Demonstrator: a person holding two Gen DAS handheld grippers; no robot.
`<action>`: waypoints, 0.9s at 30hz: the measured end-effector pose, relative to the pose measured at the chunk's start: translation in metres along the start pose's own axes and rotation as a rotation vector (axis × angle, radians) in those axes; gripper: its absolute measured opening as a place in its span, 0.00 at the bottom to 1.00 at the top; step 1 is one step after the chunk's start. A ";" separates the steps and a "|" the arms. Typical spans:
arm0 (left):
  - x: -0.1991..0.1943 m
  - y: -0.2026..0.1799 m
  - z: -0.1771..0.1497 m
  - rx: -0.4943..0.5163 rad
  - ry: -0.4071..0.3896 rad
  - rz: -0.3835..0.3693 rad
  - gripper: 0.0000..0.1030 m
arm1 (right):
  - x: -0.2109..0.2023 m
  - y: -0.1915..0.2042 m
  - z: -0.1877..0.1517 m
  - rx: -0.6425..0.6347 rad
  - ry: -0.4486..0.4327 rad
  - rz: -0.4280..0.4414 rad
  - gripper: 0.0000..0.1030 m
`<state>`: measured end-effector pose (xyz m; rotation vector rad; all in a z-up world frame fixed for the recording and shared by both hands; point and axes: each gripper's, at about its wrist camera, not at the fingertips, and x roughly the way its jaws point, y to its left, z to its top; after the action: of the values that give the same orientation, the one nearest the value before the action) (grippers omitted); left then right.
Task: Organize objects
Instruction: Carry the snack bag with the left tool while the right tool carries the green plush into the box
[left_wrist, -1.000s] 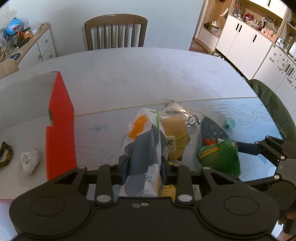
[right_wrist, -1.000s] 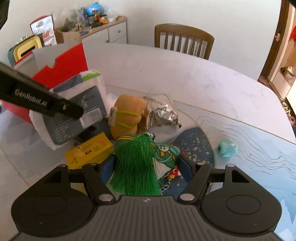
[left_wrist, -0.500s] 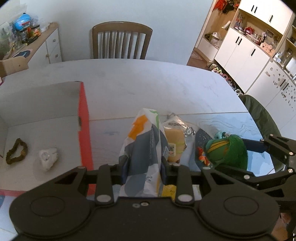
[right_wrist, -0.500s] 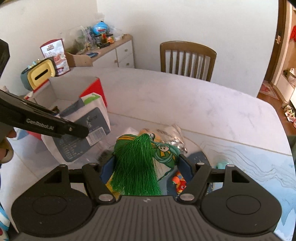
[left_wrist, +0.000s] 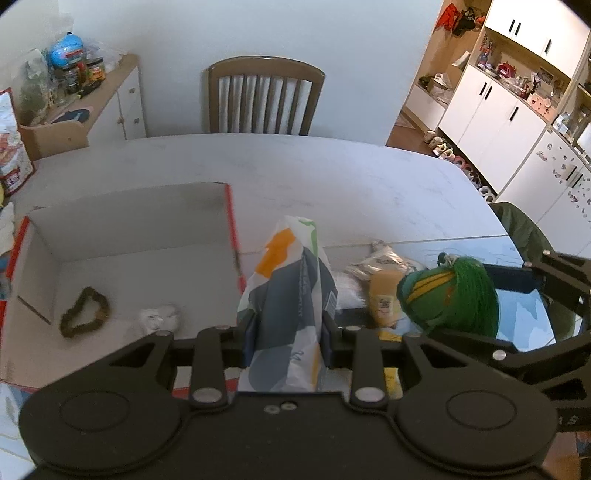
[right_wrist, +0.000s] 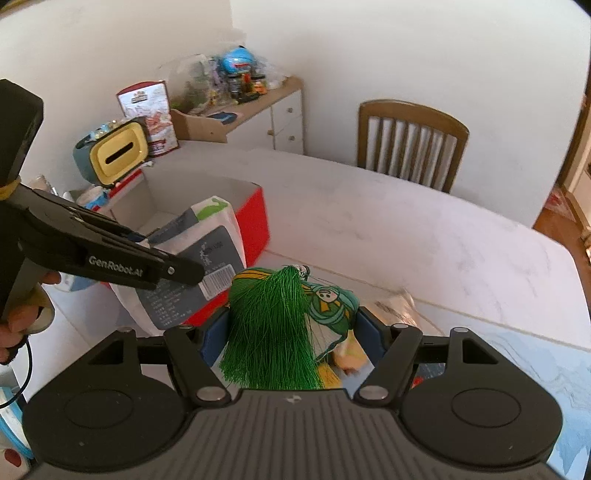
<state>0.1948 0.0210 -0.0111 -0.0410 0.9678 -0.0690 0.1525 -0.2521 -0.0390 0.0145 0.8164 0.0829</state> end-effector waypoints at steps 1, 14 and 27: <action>-0.002 0.005 0.001 -0.002 -0.002 0.002 0.31 | 0.000 0.005 0.003 -0.008 -0.003 0.005 0.70; -0.015 0.075 0.010 -0.048 -0.020 0.043 0.31 | 0.031 0.066 0.048 -0.069 -0.024 0.035 0.70; -0.007 0.147 0.019 -0.088 -0.018 0.131 0.31 | 0.082 0.112 0.084 -0.081 -0.017 0.063 0.70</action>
<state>0.2127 0.1678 -0.0042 -0.0584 0.9531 0.0944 0.2617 -0.1327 -0.0362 -0.0354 0.7948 0.1747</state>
